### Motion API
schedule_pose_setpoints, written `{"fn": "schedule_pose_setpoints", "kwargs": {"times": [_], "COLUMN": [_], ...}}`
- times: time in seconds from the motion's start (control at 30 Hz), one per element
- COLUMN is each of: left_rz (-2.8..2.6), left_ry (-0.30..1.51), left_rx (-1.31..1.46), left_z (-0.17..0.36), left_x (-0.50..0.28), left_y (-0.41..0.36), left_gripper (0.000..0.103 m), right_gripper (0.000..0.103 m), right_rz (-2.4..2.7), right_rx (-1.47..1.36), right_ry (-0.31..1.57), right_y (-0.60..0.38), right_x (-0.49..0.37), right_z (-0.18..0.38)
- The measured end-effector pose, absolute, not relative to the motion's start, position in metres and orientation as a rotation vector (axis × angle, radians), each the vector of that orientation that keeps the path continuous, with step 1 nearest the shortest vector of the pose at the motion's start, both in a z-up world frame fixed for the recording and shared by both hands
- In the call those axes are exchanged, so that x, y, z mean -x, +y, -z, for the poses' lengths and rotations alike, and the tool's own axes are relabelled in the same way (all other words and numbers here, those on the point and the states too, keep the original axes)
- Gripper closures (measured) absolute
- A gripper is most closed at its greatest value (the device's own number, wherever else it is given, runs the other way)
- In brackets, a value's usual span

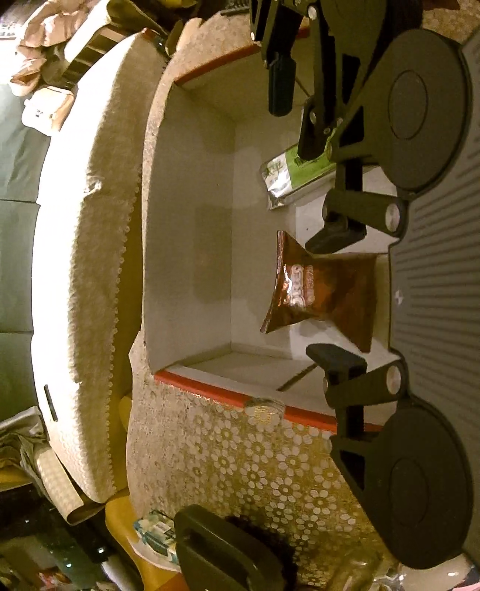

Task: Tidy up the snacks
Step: 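Carry both snacks over the red box and open both tools inside, then withdraw both tools from the box back to the snack pile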

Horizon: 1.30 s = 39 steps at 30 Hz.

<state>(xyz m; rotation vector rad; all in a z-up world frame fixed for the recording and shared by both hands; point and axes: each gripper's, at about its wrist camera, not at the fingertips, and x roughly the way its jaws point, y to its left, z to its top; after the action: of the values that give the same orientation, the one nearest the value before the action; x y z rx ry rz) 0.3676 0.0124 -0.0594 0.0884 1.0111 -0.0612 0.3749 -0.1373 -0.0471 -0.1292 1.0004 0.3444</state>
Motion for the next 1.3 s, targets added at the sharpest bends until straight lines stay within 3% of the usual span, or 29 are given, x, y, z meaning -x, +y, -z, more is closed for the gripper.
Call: {"fn": "schedule_pose_setpoints", "kwargs": {"times": [0.1, 0.23, 0.73, 0.87, 1.3], "left_rz": [0.064, 0.070, 0.096, 0.099, 0.130], "left_ry": [0.998, 0.974, 0.868, 0.845, 0.815], "left_rx": [-0.077, -0.070, -0.073, -0.078, -0.047], "left_z": [0.050, 0.035, -0.021, -0.031, -0.035], "left_x": [-0.357, -0.341, -0.277, -0.259, -0.190], "left_y": [0.015, 0.015, 0.009, 0.008, 0.010], "left_gripper": [0.048, 0.046, 0.036, 0.029, 0.018], "right_gripper": [0.058, 0.045, 0.041, 0.026, 0.018], "right_rz": [-0.360, -0.367, -0.380, -0.376, -0.438], "right_rx": [0.098, 0.082, 0.039, 0.028, 0.000], "right_ry": [0.980, 0.948, 0.884, 0.873, 0.862], "right_y": [-0.143, -0.148, -0.163, -0.167, -0.182], "right_x": [-0.365, -0.350, -0.290, -0.272, -0.209], "right_z": [0.034, 0.017, -0.028, -0.037, -0.047]}}
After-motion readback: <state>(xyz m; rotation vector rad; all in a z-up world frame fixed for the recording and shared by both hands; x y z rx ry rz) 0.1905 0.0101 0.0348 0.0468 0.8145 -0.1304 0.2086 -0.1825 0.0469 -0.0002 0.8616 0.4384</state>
